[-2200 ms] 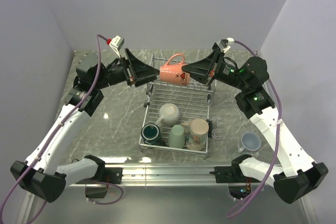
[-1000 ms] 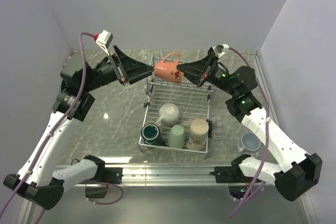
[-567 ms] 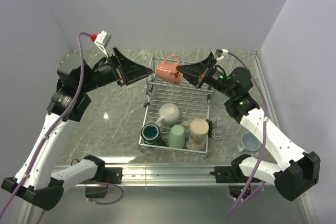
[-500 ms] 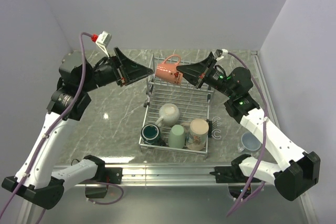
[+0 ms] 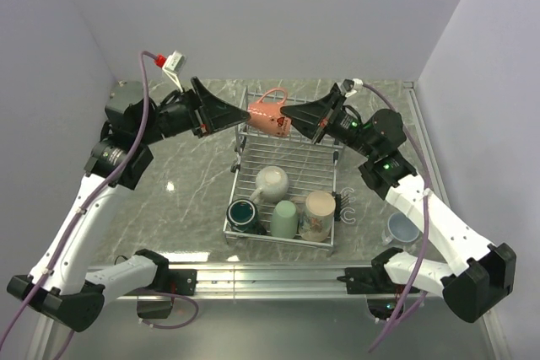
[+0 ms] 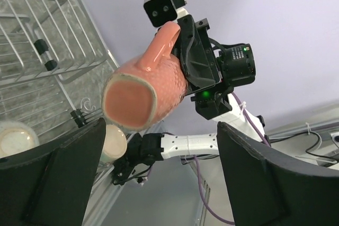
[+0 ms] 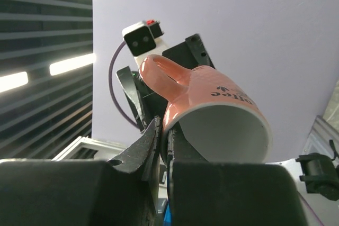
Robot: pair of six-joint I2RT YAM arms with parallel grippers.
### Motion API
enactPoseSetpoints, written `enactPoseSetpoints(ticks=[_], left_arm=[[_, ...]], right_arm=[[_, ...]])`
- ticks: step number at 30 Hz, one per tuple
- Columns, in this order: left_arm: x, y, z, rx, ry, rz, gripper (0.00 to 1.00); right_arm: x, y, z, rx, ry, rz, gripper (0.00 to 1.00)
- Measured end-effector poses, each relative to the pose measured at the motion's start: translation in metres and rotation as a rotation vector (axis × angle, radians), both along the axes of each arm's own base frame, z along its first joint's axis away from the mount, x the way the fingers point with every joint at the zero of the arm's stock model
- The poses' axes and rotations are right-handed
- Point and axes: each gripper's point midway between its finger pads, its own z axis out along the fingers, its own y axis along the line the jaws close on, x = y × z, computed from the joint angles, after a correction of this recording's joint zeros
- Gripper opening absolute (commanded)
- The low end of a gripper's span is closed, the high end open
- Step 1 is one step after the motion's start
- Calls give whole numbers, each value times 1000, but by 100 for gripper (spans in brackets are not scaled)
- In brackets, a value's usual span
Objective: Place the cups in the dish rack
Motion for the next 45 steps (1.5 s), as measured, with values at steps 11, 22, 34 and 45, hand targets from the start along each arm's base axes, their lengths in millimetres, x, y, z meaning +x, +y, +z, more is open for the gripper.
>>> enactPoseSetpoints(ticks=[11, 22, 34, 45], left_arm=[[18, -4, -9, -2, -19, 27, 77], [17, -5, -21, 62, -17, 28, 96], [17, -2, -17, 38, 2, 5, 90], [6, -6, 3, -80, -18, -100, 77]], right_arm=[[11, 11, 4, 28, 9, 5, 0], [5, 19, 8, 61, 30, 35, 0], [-2, 21, 12, 82, 30, 64, 0], [-6, 19, 14, 120, 18, 83, 0]])
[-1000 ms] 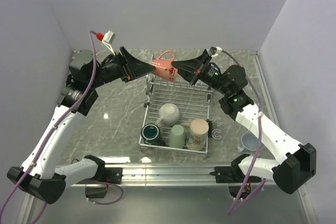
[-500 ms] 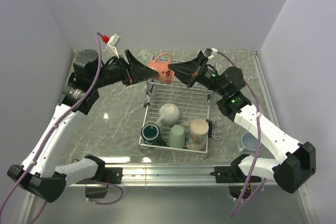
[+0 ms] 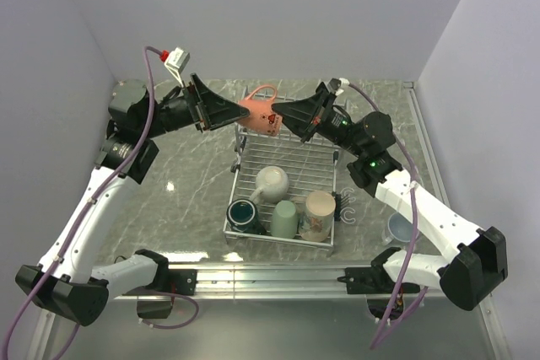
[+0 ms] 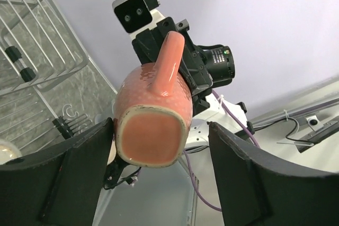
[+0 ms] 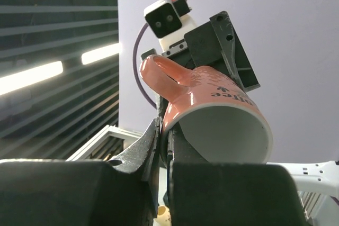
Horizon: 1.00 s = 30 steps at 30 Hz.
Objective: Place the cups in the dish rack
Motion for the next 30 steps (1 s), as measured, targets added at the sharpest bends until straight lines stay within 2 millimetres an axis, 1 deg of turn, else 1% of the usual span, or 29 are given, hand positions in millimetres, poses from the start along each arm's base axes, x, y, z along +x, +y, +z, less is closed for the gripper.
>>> enactPoseSetpoints(ticks=[3, 4, 6, 7, 9, 10, 11, 14, 15, 17, 18, 20, 21, 22, 24, 27, 30], left_arm=[[-1, 0, 2, -6, -6, -2, 65], [-1, 0, 1, -7, -6, -2, 52], [0, 1, 0, -10, 1, 2, 41], [1, 1, 0, -10, 1, 4, 33], [2, 2, -1, -7, 1, 13, 22], [3, 2, -1, -6, 3, 16, 12], [4, 2, -2, -3, 8, 20, 8], [5, 3, -3, 5, 15, 32, 3], [5, 3, -3, 11, 17, 37, 2], [6, 5, -4, 29, 25, 52, 0], [7, 5, -6, 44, 30, 59, 0], [8, 6, -10, 68, 44, 73, 0], [9, 7, -14, 81, 57, 81, 0], [9, 7, -19, 94, 72, 87, 0], [11, 8, -28, 122, 101, 103, 0], [13, 11, -39, 154, 129, 125, 0], [14, 13, -48, 186, 143, 143, 0]], right_arm=[[-1, 0, 4, 16, -10, 7, 0], [-2, 0, 4, 20, -13, 9, 0], [-2, 0, 6, 26, -15, 10, 0], [-1, 1, 5, 26, -14, 9, 0], [0, 1, 5, 27, -13, 8, 0], [1, 2, 4, 27, -12, 8, 0], [1, 2, 4, 26, -9, 8, 0], [2, 2, 2, 22, -6, 7, 0], [3, 3, 0, 16, -2, 6, 6], [4, 4, -4, -1, 5, 3, 23], [5, 5, -6, -12, 7, -1, 39], [5, 6, -12, -49, -1, -10, 49], [3, 7, -15, -69, -1, -13, 58], [2, 7, -19, -88, 1, -14, 62], [-1, 6, -24, -121, -2, -20, 69], [-5, 2, -30, -163, -4, -37, 73], [-7, -9, -42, -211, 13, -66, 73]])
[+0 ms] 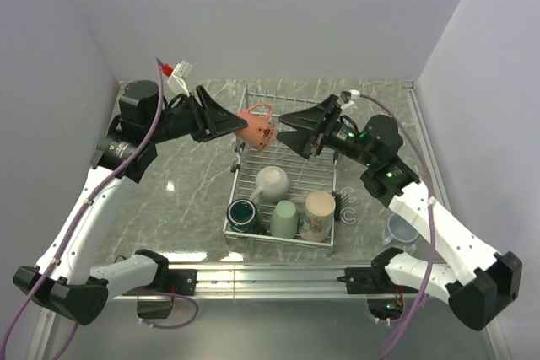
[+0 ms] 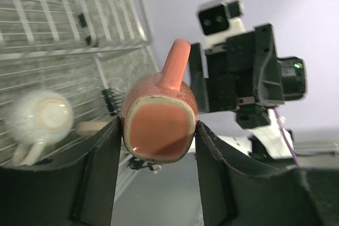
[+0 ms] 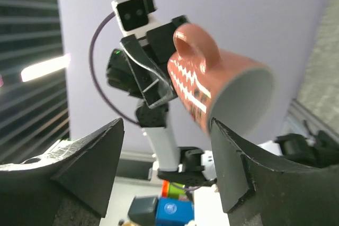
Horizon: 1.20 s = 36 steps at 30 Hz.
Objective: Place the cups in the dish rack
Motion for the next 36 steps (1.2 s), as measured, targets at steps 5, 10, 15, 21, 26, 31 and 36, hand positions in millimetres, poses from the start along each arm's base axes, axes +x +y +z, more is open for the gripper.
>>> enactPoseSetpoints(ticks=[5, 10, 15, 21, 26, 31, 36], left_arm=[[10, 10, -21, 82, 22, 81, 0], [20, 25, -47, 197, 33, 162, 0], [28, 41, -89, 327, 72, 231, 0], [24, 49, -140, 464, 132, 267, 0], [15, 43, -169, 563, 144, 268, 0], [15, 32, -185, 642, 141, 281, 0], [22, 34, -211, 773, 153, 337, 0]], right_arm=[[10, -41, -28, -128, 50, -133, 73], [7, -85, -50, -233, 66, -265, 72], [-7, -96, -79, -289, 120, -273, 71], [-17, -99, -101, -323, 189, -260, 69], [-21, -100, -111, -355, 214, -253, 68], [-28, -103, -117, -378, 230, -253, 68], [-39, -109, -117, -391, 218, -268, 67]])
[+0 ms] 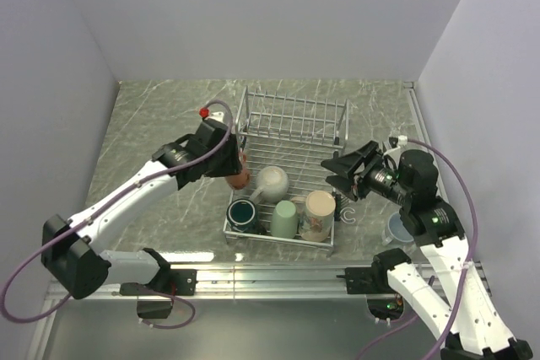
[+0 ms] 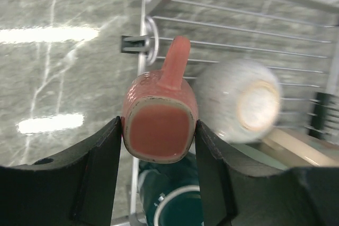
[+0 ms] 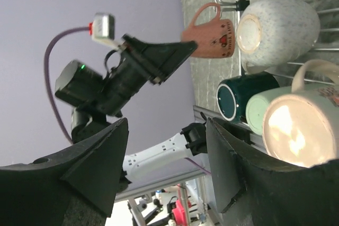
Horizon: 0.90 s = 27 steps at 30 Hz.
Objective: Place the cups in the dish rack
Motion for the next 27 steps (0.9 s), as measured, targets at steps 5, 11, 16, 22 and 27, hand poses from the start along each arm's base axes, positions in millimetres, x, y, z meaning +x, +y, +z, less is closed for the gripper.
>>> enactPoseSetpoints(ticks=[5, 11, 16, 22, 27], left_arm=[[3, 0, -20, 96, 12, 19, 0], [1, -9, -19, 107, -17, 19, 0], [1, -20, -29, 125, -8, 2, 0], [4, -34, -33, 146, -24, -15, 0], [-1, -44, -46, 162, 3, -33, 0]], right_arm=[[-13, -7, -3, -22, -3, -15, 67], [-24, -13, -5, -33, -5, -36, 67], [-28, -17, -7, -38, -2, -48, 67], [-28, -18, -8, -43, 0, -55, 67], [-30, -19, -11, -51, 13, -57, 67]])
